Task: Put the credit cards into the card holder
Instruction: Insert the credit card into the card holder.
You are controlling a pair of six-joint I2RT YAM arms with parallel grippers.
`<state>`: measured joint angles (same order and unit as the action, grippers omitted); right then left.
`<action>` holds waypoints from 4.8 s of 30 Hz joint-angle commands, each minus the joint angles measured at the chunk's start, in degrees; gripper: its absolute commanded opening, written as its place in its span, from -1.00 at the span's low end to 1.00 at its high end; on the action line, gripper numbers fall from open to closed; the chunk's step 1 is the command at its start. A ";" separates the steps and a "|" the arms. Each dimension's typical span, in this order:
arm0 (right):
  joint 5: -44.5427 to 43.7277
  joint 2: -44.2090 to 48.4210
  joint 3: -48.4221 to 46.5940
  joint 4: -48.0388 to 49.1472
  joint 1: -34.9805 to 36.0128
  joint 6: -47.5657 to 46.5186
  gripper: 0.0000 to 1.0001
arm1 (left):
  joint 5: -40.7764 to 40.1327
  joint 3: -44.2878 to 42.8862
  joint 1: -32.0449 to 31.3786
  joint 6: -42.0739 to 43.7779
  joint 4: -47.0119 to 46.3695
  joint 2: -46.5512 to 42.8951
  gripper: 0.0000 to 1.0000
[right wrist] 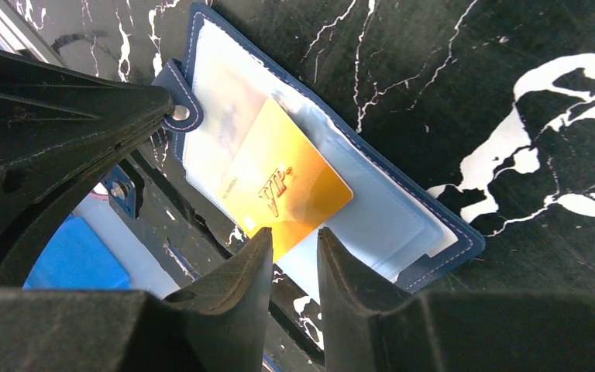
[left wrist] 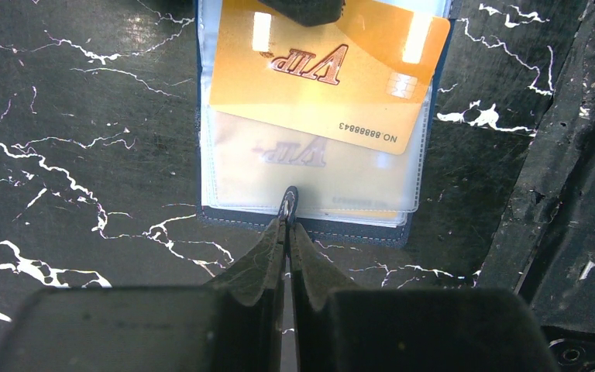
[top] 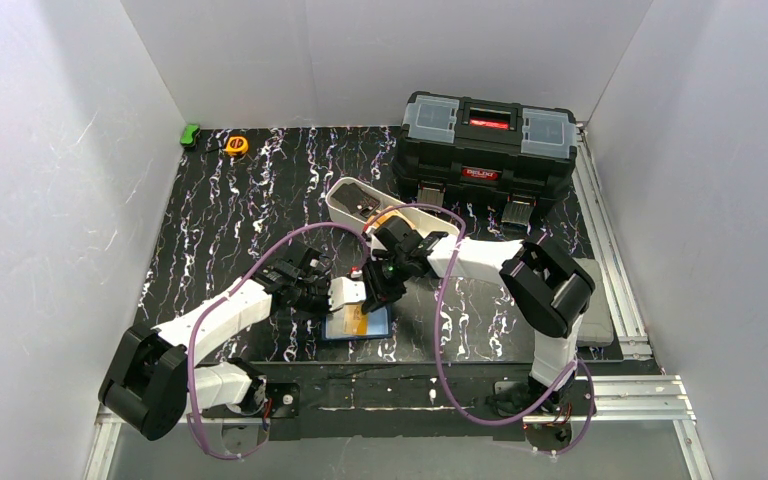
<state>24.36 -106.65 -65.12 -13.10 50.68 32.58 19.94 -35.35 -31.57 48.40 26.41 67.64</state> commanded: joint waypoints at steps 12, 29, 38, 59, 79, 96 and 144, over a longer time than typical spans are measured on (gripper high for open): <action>1.24 -2.32 -4.88 -0.01 1.77 -0.75 -0.31 | 1.49 -1.47 0.15 0.03 2.15 -0.42 -1.00; -3.02 4.56 0.74 -1.31 1.62 -2.38 -0.22 | 0.93 -1.46 0.20 0.06 2.85 -0.84 -1.00; -0.83 1.28 0.59 0.44 1.62 -1.75 -0.23 | 1.17 -1.55 0.18 -0.04 2.76 -0.91 -1.00; -0.83 -2.88 -5.85 -0.98 3.79 -2.15 -0.24 | 1.89 -2.59 0.15 -0.81 2.98 -0.63 -1.00; 1.44 -2.69 -7.53 -1.43 3.07 -2.49 -0.29 | 2.21 -3.02 0.17 -1.24 3.97 -0.54 -1.00; 4.63 -2.18 -1.62 0.26 0.91 -3.90 -0.97 | -0.72 1.98 -0.37 -0.63 2.22 -2.32 -1.00; -0.36 6.87 -1.02 -3.43 -0.17 -4.84 0.01 | -0.94 -4.90 -3.24 -7.32 5.91 -5.84 -1.00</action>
<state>26.72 -107.63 -69.47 -17.78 51.72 28.69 18.83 -36.01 -34.59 41.91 27.62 64.01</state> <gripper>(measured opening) 0.492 0.029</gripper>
